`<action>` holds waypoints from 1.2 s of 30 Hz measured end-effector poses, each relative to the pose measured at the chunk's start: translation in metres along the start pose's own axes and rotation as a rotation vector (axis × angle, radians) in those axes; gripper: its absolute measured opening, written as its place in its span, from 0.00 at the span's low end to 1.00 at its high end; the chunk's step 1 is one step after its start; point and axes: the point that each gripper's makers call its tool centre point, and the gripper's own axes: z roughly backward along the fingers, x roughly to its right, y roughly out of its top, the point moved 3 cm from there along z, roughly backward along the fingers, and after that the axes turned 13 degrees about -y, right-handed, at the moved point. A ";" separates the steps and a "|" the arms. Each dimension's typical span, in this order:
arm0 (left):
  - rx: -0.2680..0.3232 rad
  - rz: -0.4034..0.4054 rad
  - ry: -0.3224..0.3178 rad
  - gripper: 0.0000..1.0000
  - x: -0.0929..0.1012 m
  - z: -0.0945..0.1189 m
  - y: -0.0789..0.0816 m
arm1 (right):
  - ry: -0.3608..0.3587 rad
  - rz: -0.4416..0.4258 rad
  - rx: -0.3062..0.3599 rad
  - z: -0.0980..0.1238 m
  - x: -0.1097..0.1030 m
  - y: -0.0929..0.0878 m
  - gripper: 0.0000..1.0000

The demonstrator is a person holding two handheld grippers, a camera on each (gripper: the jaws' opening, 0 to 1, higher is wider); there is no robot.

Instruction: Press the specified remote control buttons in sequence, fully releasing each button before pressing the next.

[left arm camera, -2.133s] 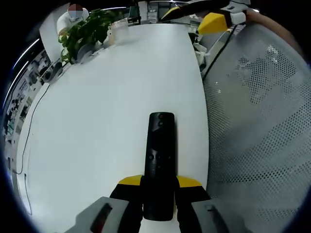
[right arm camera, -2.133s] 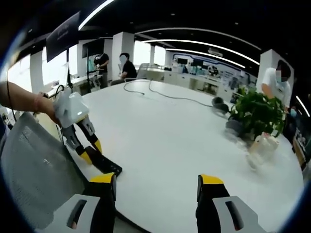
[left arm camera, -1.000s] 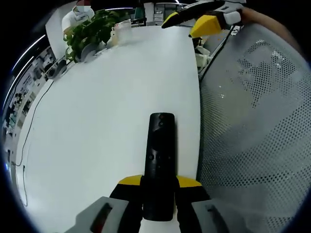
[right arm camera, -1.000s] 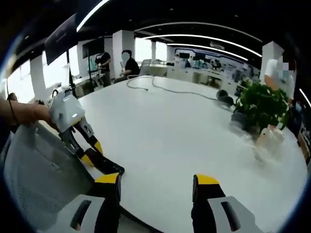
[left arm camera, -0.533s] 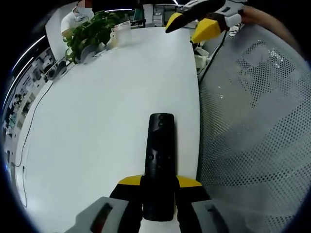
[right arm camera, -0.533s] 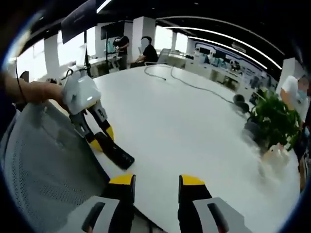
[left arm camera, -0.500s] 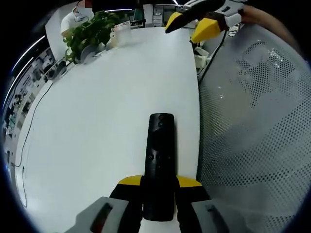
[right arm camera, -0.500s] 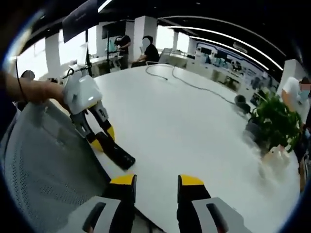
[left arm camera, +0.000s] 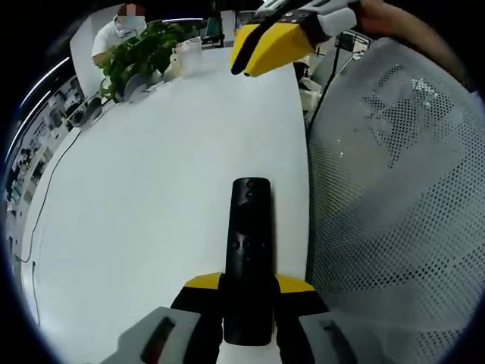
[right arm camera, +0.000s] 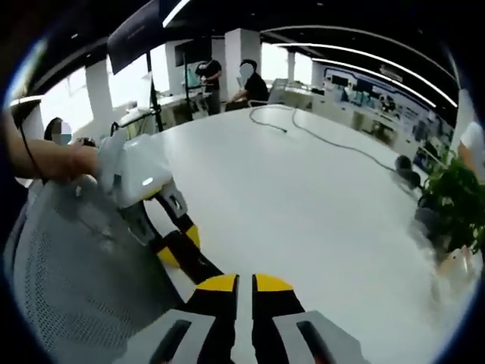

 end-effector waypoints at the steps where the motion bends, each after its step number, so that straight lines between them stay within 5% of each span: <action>1: 0.001 0.002 0.000 0.25 0.000 0.000 0.000 | 0.022 -0.045 0.019 -0.005 -0.003 0.003 0.00; 4: 0.005 0.002 -0.004 0.25 0.000 0.000 0.000 | 0.063 -0.193 0.038 -0.015 -0.005 0.009 0.00; 8: 0.009 -0.002 -0.004 0.25 0.000 0.000 0.000 | 0.024 -0.275 0.077 -0.025 0.001 0.011 0.00; 14: 0.018 -0.002 -0.006 0.25 0.000 0.001 -0.001 | 0.016 -0.174 -0.016 -0.030 -0.008 -0.008 0.00; 20: 0.020 -0.008 -0.006 0.25 0.000 0.001 -0.001 | 0.003 0.058 -0.102 -0.035 -0.016 -0.024 0.00; 29: 0.017 -0.013 -0.005 0.25 0.000 0.000 -0.001 | -0.001 0.064 -0.136 -0.036 -0.014 -0.033 0.00; 36: 0.019 -0.023 -0.006 0.25 0.001 0.000 -0.001 | 0.031 0.158 -0.200 -0.042 -0.025 -0.045 0.00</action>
